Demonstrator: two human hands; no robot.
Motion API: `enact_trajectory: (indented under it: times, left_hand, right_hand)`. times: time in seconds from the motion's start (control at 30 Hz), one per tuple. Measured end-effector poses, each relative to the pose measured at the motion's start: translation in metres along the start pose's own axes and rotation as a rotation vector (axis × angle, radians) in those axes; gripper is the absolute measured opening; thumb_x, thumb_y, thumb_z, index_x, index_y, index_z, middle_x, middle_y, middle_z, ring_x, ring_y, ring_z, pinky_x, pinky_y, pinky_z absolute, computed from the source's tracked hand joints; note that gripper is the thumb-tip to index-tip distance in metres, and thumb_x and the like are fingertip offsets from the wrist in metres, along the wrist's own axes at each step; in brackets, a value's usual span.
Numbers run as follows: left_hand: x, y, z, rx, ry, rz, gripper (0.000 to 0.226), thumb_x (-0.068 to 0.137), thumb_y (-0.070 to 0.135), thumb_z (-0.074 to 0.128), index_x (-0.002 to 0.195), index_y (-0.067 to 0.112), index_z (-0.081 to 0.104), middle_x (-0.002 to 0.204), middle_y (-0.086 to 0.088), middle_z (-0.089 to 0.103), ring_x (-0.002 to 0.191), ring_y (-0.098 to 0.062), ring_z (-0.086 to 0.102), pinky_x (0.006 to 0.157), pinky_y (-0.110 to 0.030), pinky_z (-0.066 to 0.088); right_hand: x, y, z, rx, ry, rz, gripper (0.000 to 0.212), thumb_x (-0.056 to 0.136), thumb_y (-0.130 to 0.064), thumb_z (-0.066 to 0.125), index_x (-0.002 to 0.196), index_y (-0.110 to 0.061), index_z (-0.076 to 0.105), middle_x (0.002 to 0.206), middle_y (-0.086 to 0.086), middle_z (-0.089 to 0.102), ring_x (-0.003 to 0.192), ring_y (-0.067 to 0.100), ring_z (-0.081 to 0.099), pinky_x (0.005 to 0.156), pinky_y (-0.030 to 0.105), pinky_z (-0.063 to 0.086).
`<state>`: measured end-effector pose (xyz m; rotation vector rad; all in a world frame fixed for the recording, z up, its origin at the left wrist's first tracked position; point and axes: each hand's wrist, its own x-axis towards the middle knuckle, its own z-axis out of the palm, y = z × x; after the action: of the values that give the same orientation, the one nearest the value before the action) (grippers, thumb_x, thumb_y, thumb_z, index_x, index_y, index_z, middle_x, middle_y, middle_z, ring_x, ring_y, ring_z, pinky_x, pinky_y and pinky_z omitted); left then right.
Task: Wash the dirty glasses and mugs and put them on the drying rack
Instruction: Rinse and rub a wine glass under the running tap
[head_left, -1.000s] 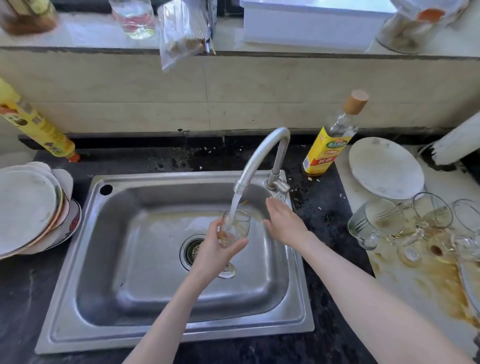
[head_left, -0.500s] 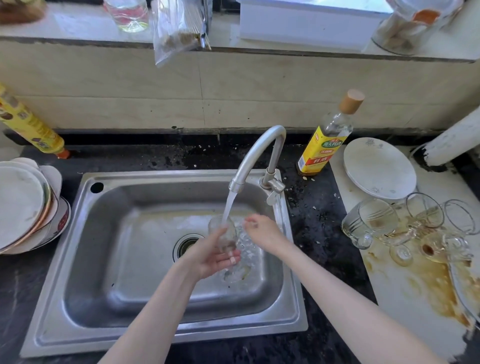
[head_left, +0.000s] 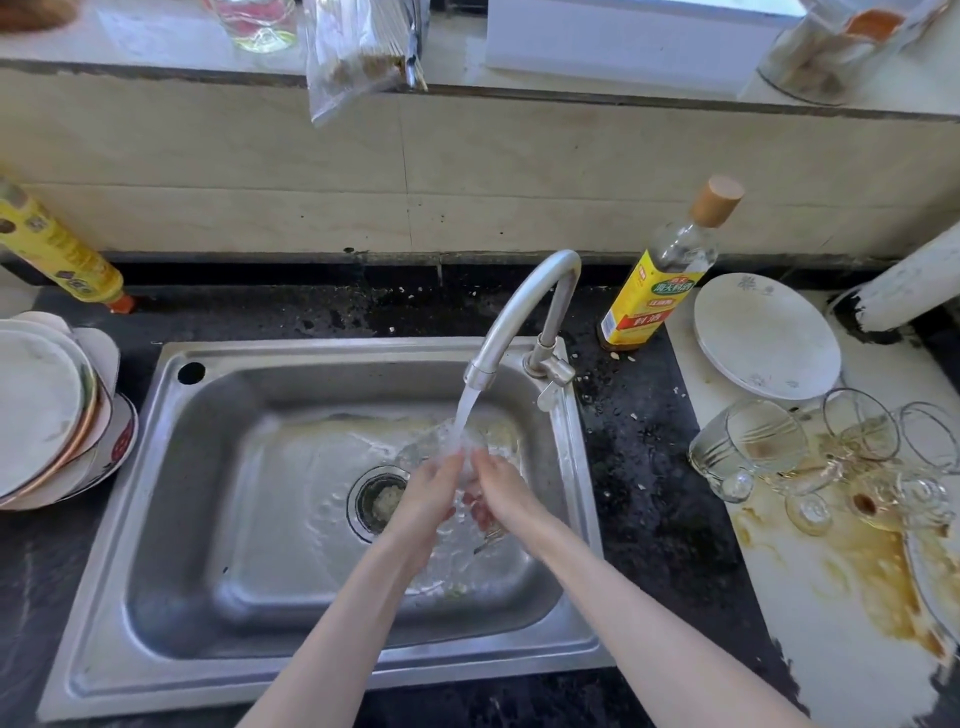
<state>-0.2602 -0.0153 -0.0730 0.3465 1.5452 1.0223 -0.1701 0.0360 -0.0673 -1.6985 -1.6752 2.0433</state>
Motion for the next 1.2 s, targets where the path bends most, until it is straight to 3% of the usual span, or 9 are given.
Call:
enact_trajectory:
  times: [0.17,0.33,0.43,0.6,0.8,0.9,1.0,1.1,1.2]
  left_hand:
    - [0.003,0.008,-0.006,-0.092,-0.01,0.105,0.077,0.063,0.053,0.077,0.119,0.011,0.047,0.103,-0.014,0.069,0.092,-0.027,0.068,0.091,-0.049,0.05]
    - [0.007,0.007,0.006,-0.101,0.323,0.066,0.071,0.08,0.074,0.04,0.115,0.012,0.05,0.104,-0.018,0.064,0.08,-0.03,0.062,0.069,-0.042,0.051]
    - [0.013,0.005,-0.002,-0.069,0.215,0.054,0.088,0.071,0.087,0.029,0.116,0.015,0.052,0.101,-0.019,0.065,0.075,-0.032,0.066,0.058,-0.039,0.053]
    - [0.017,0.006,-0.018,-0.086,0.044,0.125,0.065,0.066,0.061,0.07,0.112,0.023,0.046,0.112,-0.018,0.06,0.087,-0.027,0.066,0.072,-0.04,0.054]
    - [0.008,0.017,0.001,0.146,0.35,0.193,0.047,0.094,0.055,0.031,0.104,0.011,0.045,0.099,-0.007,0.058,0.088,-0.022,0.057,0.07,-0.033,0.041]
    - [0.007,0.027,-0.007,0.315,0.159,0.364,0.038,0.101,0.037,0.027,0.089,0.02,0.059,0.095,-0.001,0.062,0.091,-0.018,0.056,0.074,-0.025,0.044]
    - [0.006,0.029,-0.02,0.688,0.039,0.645,0.029,0.098,0.022,0.042,0.101,0.012,0.069,0.129,0.001,0.049,0.122,-0.01,0.044,0.101,-0.025,0.035]
    - [-0.001,0.032,-0.028,0.767,0.039,0.882,0.02,0.09,0.026,0.058,0.088,0.012,0.071,0.103,0.01,0.053,0.097,0.006,0.049,0.088,-0.009,0.035]
    - [-0.009,0.037,-0.038,0.777,-0.228,0.761,0.002,0.084,0.021,0.066,0.086,0.02,0.066,0.088,0.014,0.061,0.085,0.002,0.055,0.078,-0.011,0.04]
  right_hand:
    - [-0.011,-0.01,-0.008,0.377,-0.343,0.066,0.063,0.096,-0.061,0.015,0.105,-0.017,0.059,0.054,0.0,0.042,0.037,0.008,0.034,0.042,0.022,0.04]
    - [-0.011,-0.023,0.003,0.135,-0.191,0.108,0.058,0.096,-0.061,0.018,0.096,-0.021,0.059,0.071,0.001,0.057,0.044,0.009,0.041,0.048,0.022,0.035]
    - [-0.007,-0.016,0.015,0.197,-0.118,0.047,0.067,0.097,-0.059,0.013,0.11,-0.012,0.059,0.067,0.003,0.052,0.043,0.009,0.041,0.045,0.021,0.036]
    - [-0.004,-0.021,0.0,0.428,-0.345,0.189,0.077,0.094,-0.063,0.003,0.103,-0.004,0.052,0.043,-0.005,0.031,0.032,0.007,0.026,0.036,0.018,0.034]
    - [0.006,-0.034,-0.001,0.037,-0.156,0.127,0.059,0.097,-0.059,0.011,0.097,-0.018,0.053,0.066,0.003,0.05,0.046,0.011,0.035,0.045,0.022,0.034]
    - [0.011,-0.026,-0.005,0.138,0.026,0.064,0.057,0.097,-0.057,0.008,0.081,-0.027,0.053,0.056,0.0,0.049,0.042,0.008,0.032,0.042,0.021,0.026]
    - [0.017,-0.019,-0.018,0.168,0.053,0.088,0.066,0.092,-0.066,0.008,0.065,-0.024,0.05,0.039,-0.003,0.039,0.031,0.008,0.03,0.037,0.018,0.019]
    - [0.023,-0.018,-0.026,0.093,-0.086,0.075,0.075,0.088,-0.073,0.008,0.064,-0.018,0.052,0.053,0.002,0.04,0.041,0.011,0.029,0.041,0.02,0.016]
    - [0.029,-0.019,-0.03,0.005,-0.256,0.01,0.076,0.087,-0.074,0.011,0.058,-0.015,0.049,0.051,0.003,0.043,0.04,0.012,0.027,0.039,0.023,0.021]
